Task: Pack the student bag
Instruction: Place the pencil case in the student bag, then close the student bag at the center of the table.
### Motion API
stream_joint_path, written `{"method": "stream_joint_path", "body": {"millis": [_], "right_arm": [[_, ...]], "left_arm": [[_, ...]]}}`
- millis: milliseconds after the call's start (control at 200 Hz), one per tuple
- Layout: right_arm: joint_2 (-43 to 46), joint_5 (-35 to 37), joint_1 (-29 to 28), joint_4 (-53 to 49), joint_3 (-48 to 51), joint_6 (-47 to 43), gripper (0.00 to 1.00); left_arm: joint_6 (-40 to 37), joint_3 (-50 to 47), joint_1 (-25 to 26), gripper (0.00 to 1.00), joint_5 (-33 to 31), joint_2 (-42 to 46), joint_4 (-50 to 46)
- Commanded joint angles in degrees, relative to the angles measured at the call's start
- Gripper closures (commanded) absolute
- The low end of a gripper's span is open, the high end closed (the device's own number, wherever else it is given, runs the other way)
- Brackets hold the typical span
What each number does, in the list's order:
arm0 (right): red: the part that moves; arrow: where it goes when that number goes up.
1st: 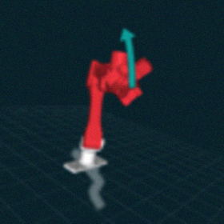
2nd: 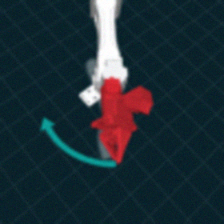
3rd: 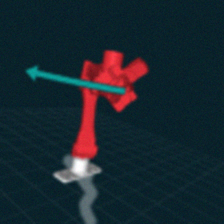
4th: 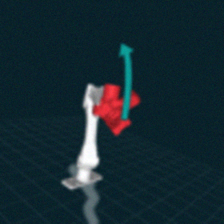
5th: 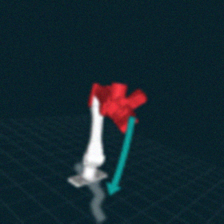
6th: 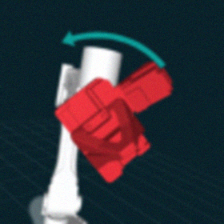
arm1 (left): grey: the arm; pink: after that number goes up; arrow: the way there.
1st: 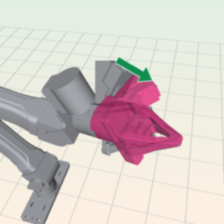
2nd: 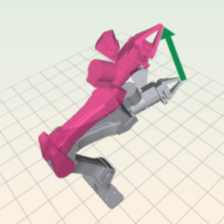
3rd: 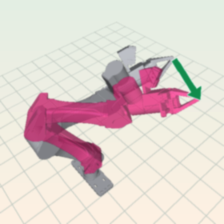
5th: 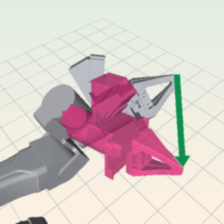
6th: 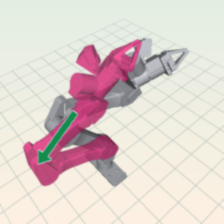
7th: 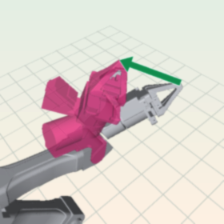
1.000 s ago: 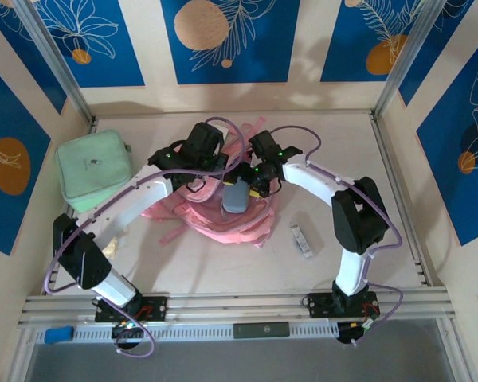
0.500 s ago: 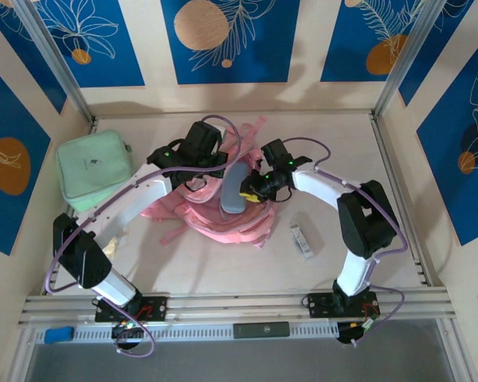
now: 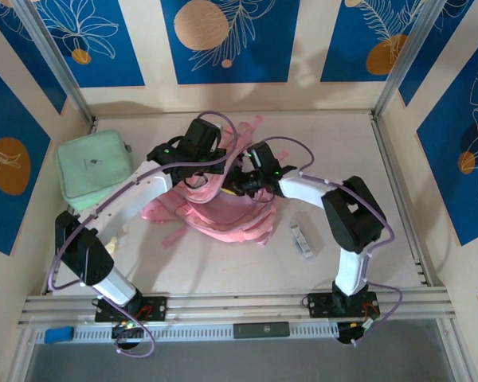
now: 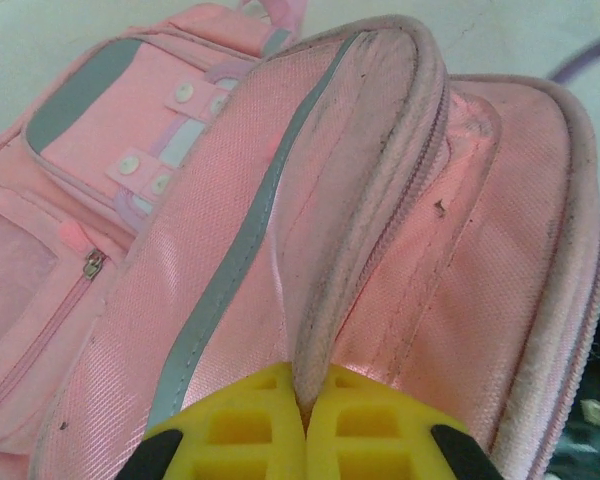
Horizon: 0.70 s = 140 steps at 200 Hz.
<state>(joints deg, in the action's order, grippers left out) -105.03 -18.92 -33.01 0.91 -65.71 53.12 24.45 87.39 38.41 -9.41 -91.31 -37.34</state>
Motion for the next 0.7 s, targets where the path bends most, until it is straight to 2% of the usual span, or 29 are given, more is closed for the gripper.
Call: {"method": "stream_joint_path", "body": {"millis": [0,110,230,375,515,595,695], "right_arm": [[6.5,0.8,3.3,0.3,5.0,-2.9,0.88],[11.9,0.1,8.0,-4.6,8.3,-6.1,0.88],[16.9,1.2,14.0,-14.5,8.3,-10.5,0.87],[21.9,1.7,19.9,-20.6,7.8,-13.6,0.86],[25.9,5.6,21.4,-27.0,5.7,-16.2,0.85],[27.5,6.5,20.9,-30.2,4.9,-17.8,0.84],[28.5,7.9,18.5,-33.6,4.5,-19.9,0.80]], "left_arm": [[4.3,2.4,0.3,1.00,0.9,-0.1,3.1],[7.1,2.5,1.0,1.00,3.3,-2.1,4.6],[11.7,4.2,2.6,1.00,0.9,-6.7,4.5],[16.3,7.3,4.0,1.00,1.5,-13.7,8.1],[16.7,16.6,4.1,1.00,1.7,-20.2,0.8],[16.2,13.8,4.1,0.72,3.5,-17.8,2.6],[15.5,3.9,4.0,0.52,5.7,-9.8,9.1]]}}
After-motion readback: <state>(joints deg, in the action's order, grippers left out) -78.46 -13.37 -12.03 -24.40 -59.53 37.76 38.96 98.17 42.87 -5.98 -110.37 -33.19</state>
